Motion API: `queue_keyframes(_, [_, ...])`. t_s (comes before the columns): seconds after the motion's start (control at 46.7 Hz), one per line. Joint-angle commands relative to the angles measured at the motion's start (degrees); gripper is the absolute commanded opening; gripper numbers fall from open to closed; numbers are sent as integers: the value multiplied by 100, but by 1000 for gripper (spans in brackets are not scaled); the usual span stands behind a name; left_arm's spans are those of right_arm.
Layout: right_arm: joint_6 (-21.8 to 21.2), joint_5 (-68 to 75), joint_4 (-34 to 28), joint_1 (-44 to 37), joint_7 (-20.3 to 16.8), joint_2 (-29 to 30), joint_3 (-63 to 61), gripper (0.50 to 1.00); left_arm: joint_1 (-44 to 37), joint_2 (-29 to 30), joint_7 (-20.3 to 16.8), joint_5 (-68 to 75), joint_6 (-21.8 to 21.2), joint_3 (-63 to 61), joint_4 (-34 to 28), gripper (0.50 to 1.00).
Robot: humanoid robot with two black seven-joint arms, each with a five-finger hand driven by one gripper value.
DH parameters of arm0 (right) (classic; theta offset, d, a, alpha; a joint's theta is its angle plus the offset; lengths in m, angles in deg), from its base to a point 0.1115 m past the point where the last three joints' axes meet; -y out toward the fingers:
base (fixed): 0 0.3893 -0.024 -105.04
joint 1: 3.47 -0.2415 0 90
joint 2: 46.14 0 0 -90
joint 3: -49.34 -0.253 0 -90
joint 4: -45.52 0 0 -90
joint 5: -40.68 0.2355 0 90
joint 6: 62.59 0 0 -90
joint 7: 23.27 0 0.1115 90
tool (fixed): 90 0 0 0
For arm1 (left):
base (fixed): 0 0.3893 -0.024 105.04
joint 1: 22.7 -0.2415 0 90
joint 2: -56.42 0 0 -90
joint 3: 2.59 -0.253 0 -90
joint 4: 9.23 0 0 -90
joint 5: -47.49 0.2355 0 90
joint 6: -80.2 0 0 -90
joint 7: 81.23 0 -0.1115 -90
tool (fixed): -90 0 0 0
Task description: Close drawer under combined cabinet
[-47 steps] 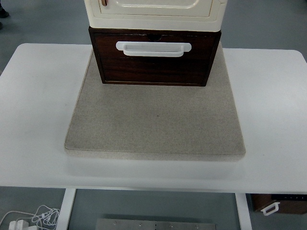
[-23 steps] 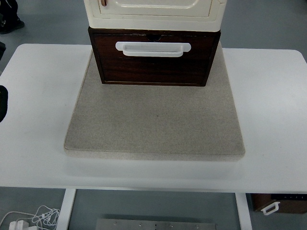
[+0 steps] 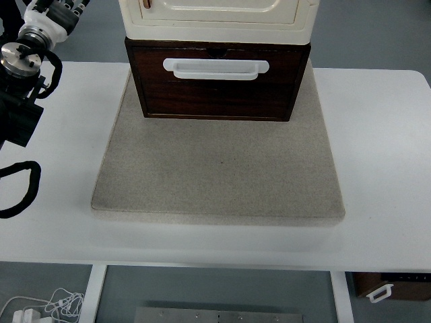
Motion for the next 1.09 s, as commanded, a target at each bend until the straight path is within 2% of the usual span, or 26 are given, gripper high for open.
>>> queue_keyframes(0.0, [0,-1,0,1,0,0,-11,952,-148,-19,1,-60,163,4,0,1000])
queue_keyframes(0.428, [0,8,0,1,0,0,-29,952,-465,-142,-69,-526,981,4,-167,1000])
queue_keyframes(0.599, [0,8,0,1,0,0,-20,952,-483,-317,-359,-587,998,13,-298,1000])
queue_keyframes(0.835, [0,8,0,1,17,0,-29,952,-483,-423,-544,-921,998,13,-325,1000])
queue_keyframes(1.07, [0,8,0,1,9,0,-20,952,-483,-432,-579,-965,990,13,-325,1000])
